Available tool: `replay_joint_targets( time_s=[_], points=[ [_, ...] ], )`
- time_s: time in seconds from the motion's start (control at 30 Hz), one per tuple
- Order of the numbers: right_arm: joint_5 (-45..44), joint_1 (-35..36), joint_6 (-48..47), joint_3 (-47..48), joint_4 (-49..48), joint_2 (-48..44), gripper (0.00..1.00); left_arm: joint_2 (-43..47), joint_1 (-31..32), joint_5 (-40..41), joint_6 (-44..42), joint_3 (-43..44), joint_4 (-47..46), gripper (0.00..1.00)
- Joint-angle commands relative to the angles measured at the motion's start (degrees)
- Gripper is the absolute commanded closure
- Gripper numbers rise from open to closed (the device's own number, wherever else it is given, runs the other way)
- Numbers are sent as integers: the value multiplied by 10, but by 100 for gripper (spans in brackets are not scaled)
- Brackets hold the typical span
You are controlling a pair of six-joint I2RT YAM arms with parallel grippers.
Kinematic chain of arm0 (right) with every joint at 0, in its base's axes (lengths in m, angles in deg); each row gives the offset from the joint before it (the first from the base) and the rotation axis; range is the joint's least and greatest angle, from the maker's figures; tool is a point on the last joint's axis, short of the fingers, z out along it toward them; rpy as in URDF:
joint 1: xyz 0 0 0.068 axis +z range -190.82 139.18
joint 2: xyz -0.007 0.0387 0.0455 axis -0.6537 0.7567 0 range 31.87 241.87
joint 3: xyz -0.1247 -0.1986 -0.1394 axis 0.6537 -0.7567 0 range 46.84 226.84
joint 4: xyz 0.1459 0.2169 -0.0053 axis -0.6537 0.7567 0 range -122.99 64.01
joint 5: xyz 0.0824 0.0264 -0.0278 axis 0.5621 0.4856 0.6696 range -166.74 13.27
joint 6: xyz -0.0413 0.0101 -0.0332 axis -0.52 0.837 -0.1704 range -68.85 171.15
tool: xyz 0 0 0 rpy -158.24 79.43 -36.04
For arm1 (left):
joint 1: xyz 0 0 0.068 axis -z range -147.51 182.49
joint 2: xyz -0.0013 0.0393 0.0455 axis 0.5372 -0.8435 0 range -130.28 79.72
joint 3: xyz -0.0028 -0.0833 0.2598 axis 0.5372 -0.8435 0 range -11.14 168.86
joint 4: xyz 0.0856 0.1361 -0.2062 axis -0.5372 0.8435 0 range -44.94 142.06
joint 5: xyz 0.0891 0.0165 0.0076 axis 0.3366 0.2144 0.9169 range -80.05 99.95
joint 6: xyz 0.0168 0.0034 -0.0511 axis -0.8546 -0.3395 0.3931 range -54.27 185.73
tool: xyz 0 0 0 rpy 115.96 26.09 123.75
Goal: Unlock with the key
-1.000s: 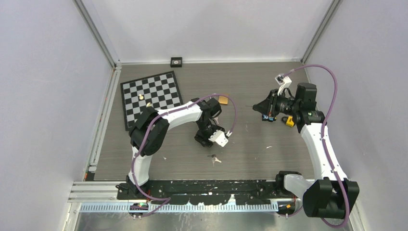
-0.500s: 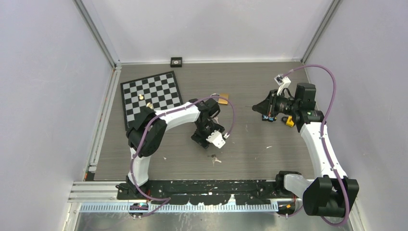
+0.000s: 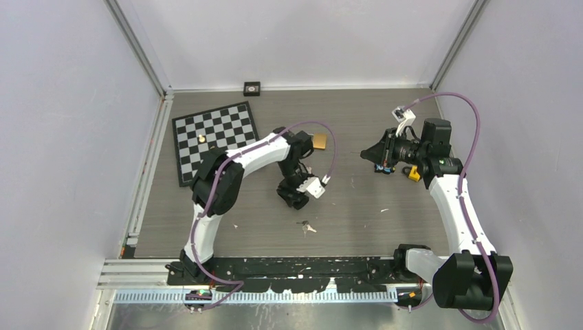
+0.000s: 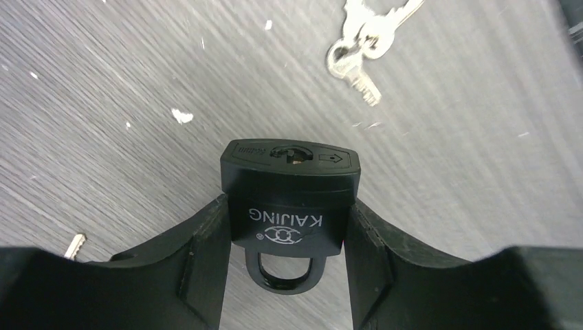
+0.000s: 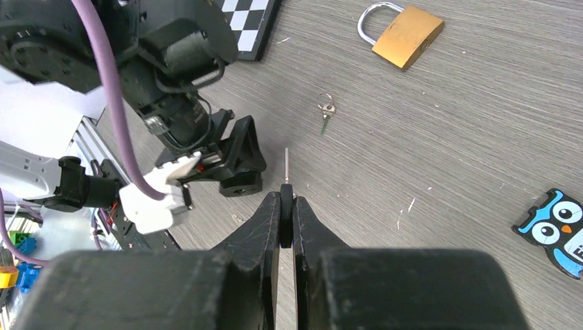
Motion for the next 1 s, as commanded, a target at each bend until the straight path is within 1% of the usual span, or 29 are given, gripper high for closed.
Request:
replay_joint_targets(
  time_s=[0.0, 0.03, 0.07, 0.17, 0.23, 0.3, 0.37, 0.47, 0.53, 0.63, 0.8, 0.97],
  points=[
    [13, -2, 7, 4, -22, -2, 100, 6, -14, -160, -7, 95, 238, 88],
    [13, -3, 7, 3, -22, -2, 100, 12, -14, -163, 1, 92, 244, 91],
    [13, -3, 6, 3, -22, -1, 100, 19, -13, -163, 32, 83, 241, 94],
    [15, -3, 9, 2, -24, -4, 100, 39, -13, -167, 111, 60, 221, 99],
    [20, -2, 15, -1, -30, -6, 100, 52, -13, -188, 150, 37, 210, 100],
    [26, -3, 30, -8, -44, -12, 100, 72, -13, -214, 169, 9, 196, 100],
    [37, -2, 51, -19, -64, -16, 100, 103, -13, -233, 200, -23, 163, 100],
    [58, 0, 83, -29, -83, -9, 99, 144, -16, -267, 218, -68, 119, 100],
    [65, 4, 89, -30, -86, -7, 100, 179, -16, -282, 221, -105, 84, 100],
    [79, 13, 102, -32, -89, -1, 100, 235, -16, -281, 219, -164, 25, 100],
    [79, 31, 92, -31, -86, 14, 100, 265, -16, -269, 117, -197, 53, 100],
    [84, 40, 81, -28, -78, 22, 100, 307, -2, -226, 100, -243, -6, 100]
  ],
)
